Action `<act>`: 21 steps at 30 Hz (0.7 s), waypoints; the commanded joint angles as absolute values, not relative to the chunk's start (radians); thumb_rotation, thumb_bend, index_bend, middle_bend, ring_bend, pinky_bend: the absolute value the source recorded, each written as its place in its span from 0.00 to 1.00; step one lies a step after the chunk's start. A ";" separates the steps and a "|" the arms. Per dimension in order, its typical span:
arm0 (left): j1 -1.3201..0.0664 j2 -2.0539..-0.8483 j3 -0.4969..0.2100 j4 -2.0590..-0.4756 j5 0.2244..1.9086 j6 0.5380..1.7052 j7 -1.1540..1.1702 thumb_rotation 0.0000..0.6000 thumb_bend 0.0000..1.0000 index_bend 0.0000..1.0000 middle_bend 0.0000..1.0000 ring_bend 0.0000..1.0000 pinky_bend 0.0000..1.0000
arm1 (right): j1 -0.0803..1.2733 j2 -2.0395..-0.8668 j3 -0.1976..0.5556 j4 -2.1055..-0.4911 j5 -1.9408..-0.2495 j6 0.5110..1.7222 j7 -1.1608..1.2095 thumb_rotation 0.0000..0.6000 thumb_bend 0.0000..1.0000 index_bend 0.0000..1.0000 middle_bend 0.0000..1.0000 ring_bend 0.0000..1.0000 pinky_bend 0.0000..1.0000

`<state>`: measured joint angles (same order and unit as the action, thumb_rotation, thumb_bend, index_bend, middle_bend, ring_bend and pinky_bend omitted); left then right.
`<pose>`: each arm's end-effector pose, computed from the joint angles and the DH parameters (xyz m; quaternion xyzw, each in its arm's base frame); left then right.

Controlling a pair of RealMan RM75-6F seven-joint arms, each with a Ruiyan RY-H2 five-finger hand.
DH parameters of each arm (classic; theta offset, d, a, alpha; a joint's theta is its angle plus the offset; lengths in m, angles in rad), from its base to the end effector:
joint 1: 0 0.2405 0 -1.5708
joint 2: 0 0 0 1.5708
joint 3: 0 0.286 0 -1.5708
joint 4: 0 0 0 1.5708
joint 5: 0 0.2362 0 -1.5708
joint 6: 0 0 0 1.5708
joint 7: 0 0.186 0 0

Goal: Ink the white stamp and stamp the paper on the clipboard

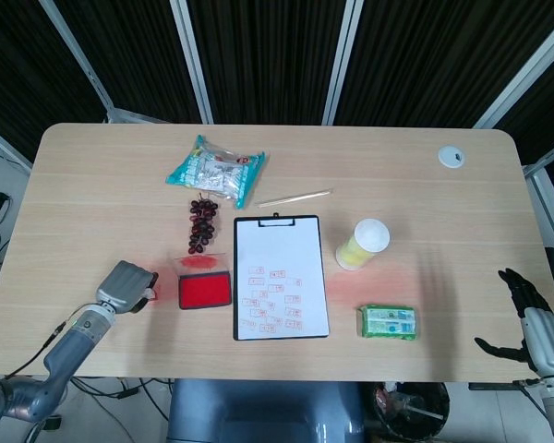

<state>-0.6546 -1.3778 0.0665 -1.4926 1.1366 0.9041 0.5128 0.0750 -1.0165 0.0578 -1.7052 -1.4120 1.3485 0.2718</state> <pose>-0.2789 0.3519 -0.0345 -0.8267 -0.3046 -0.1731 0.4402 -0.3610 -0.2226 0.1588 0.5242 -0.5202 0.4097 0.5355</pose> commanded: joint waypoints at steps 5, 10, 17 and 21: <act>-0.656 -1.378 0.064 -1.499 1.120 0.900 0.542 1.00 0.36 0.44 0.57 0.94 1.00 | 0.075 -1.016 0.058 -1.706 -1.412 1.348 0.275 1.00 0.18 0.07 0.00 0.00 0.13; -0.656 -1.375 0.062 -1.506 1.107 0.897 0.557 1.00 0.36 0.44 0.56 0.94 1.00 | 0.075 -1.016 0.059 -1.706 -1.412 1.348 0.276 1.00 0.18 0.07 0.00 0.00 0.13; -0.655 -1.372 0.064 -1.510 1.093 0.892 0.572 1.00 0.32 0.42 0.55 0.94 1.00 | 0.074 -1.016 0.058 -1.705 -1.413 1.350 0.276 1.00 0.18 0.07 0.00 0.00 0.13; -0.655 -1.371 0.064 -1.510 1.086 0.890 0.578 1.00 0.29 0.40 0.53 0.94 1.00 | 0.074 -1.016 0.058 -1.706 -1.413 1.350 0.276 1.00 0.18 0.07 0.00 0.00 0.13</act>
